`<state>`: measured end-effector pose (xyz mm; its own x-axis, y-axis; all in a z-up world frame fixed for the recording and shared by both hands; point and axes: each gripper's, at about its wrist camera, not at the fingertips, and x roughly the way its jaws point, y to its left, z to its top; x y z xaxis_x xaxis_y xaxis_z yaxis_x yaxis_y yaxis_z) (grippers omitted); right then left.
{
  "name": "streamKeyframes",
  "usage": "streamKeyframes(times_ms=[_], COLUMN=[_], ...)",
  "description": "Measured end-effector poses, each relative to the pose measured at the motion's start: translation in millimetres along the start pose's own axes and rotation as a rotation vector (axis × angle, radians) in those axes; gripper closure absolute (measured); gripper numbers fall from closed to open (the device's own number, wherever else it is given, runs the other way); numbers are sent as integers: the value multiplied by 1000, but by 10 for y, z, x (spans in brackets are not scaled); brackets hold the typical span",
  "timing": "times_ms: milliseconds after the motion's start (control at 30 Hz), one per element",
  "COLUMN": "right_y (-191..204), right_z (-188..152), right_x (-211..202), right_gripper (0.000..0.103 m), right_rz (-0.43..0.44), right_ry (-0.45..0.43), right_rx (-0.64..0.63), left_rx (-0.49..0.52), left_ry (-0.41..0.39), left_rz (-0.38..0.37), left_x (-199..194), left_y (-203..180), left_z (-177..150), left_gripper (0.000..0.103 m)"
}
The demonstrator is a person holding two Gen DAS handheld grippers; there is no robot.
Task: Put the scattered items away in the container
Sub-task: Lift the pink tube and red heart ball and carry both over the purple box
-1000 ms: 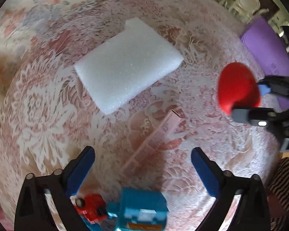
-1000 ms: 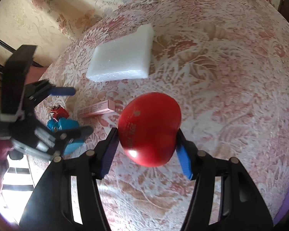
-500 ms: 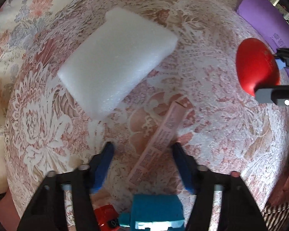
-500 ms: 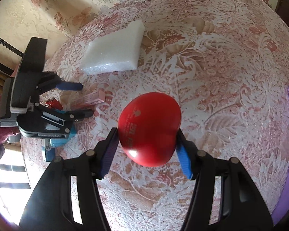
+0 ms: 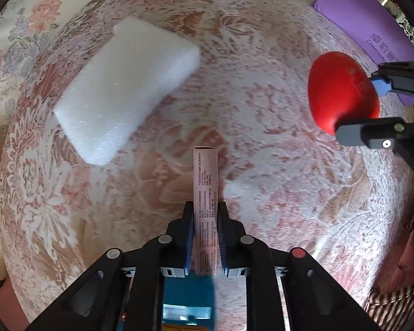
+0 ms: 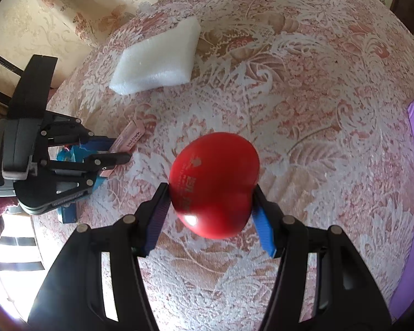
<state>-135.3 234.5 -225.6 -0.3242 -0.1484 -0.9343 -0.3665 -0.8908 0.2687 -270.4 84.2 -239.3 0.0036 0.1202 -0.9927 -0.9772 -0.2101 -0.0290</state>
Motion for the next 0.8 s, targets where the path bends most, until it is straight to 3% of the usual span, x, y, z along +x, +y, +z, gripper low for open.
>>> streamKeyframes(times_ms=[400, 800], right_y=[-93, -62], right_z=[-134, -247], right_x=[-83, -202], right_gripper=[42, 43], right_rz=[-30, -39], right_ry=[17, 40], right_rx=[-16, -70], left_rx=[-111, -341], left_ry=[-37, -119], left_rz=[-40, -83], left_x=[-151, -398], left_y=[15, 85], left_z=[-178, -595], left_gripper=[88, 87])
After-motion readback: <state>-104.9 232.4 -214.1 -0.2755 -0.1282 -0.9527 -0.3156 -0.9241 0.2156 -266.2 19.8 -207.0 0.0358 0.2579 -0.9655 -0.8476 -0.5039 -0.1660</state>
